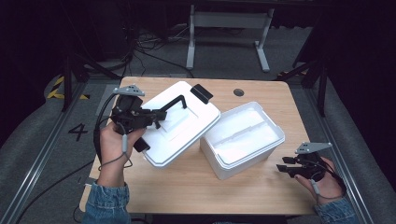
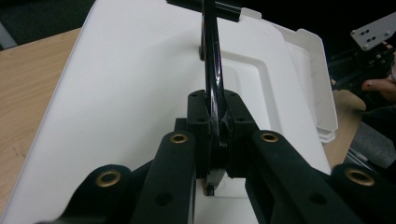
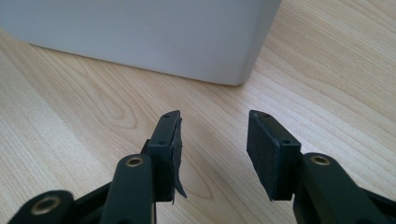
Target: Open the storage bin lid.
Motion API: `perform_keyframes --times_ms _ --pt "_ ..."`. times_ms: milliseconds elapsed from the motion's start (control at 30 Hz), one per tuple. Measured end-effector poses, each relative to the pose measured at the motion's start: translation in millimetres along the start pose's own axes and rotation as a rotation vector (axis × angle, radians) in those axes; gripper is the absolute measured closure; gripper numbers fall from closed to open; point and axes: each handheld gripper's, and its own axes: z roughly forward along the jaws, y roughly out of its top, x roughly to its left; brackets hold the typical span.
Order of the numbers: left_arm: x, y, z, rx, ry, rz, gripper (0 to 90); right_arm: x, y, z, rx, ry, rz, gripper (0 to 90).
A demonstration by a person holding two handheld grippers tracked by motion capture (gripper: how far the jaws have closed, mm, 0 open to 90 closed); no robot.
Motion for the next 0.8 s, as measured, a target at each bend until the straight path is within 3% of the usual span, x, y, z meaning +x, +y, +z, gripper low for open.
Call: perform_keyframes --times_ms 133,233,400,600,800 --pt "13.0 -12.6 -7.6 -0.020 0.002 -0.057 84.2 0.7 -0.3 0.2 0.000 0.001 -0.005 55.9" --pt "20.4 -17.1 -13.0 -0.016 0.039 -0.071 84.2 1.4 -1.0 -1.3 -0.004 0.003 -0.001 55.8" --pt "31.0 -25.0 -20.7 -0.029 0.057 -0.104 84.2 1.4 -2.8 -0.4 0.000 0.005 0.000 55.7" --pt "43.9 -33.0 -16.6 0.009 0.112 -0.131 84.2 2.0 -2.7 -0.3 -0.002 0.004 -0.006 55.5" --pt "62.3 -43.8 -5.5 0.030 0.126 -0.167 84.2 2.7 -2.8 1.6 0.006 0.006 -0.012 55.4"
